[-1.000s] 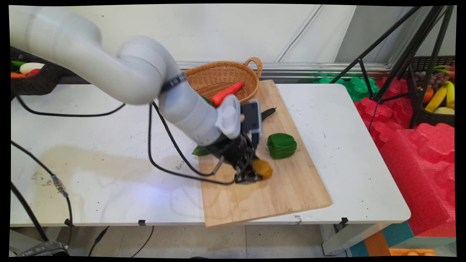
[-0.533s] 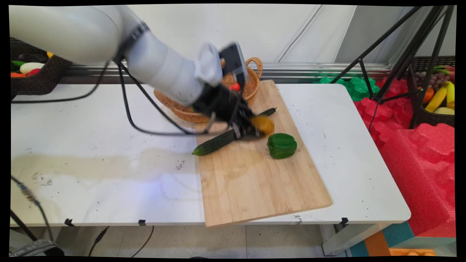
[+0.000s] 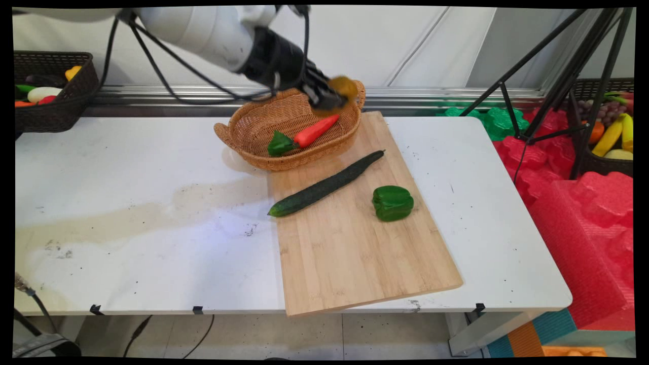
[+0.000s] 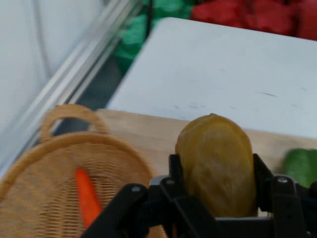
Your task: Place the picked object in the vegetable basket
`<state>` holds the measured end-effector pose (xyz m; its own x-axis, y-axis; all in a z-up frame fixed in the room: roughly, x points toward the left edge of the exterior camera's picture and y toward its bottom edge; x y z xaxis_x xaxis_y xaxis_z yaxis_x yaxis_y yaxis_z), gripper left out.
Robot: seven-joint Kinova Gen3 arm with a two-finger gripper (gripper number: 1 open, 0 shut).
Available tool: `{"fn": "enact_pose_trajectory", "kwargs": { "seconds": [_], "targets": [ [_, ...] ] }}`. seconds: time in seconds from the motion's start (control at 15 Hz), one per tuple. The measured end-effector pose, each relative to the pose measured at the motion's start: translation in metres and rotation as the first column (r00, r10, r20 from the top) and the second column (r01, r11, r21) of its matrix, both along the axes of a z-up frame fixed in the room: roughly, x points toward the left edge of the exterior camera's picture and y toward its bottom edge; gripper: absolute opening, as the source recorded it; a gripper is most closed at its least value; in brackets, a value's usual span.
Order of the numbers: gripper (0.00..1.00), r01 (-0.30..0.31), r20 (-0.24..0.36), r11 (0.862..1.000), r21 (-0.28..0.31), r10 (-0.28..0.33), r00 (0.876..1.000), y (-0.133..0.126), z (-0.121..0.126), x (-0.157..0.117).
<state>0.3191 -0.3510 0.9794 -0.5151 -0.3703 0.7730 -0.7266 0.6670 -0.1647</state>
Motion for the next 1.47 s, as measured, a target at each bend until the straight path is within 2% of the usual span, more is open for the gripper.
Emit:
{"fn": "enact_pose_trajectory", "kwargs": {
  "seconds": [0.2, 0.4, 0.67, 1.0, 1.27, 1.47],
  "targets": [
    [0.00, -0.067, -0.009, 0.997, -0.025, 0.067, 0.998, -0.017, 0.008, 0.016],
    [0.00, -0.153, -0.005, 0.987, -0.048, 0.153, 0.988, -0.040, 0.013, 0.039],
    [0.00, -0.226, 0.069, 0.973, -0.049, 0.229, 0.971, -0.068, 0.002, 0.072],
    [0.00, -0.249, 0.184, 0.969, -0.001, 0.245, 0.952, -0.096, -0.030, 0.100],
    [0.00, -0.235, 0.283, 0.969, 0.074, 0.206, 0.937, -0.117, -0.069, 0.115],
    [0.00, -0.234, 0.328, 0.965, 0.115, 0.185, 0.926, -0.125, -0.090, 0.123]
  ]
}}
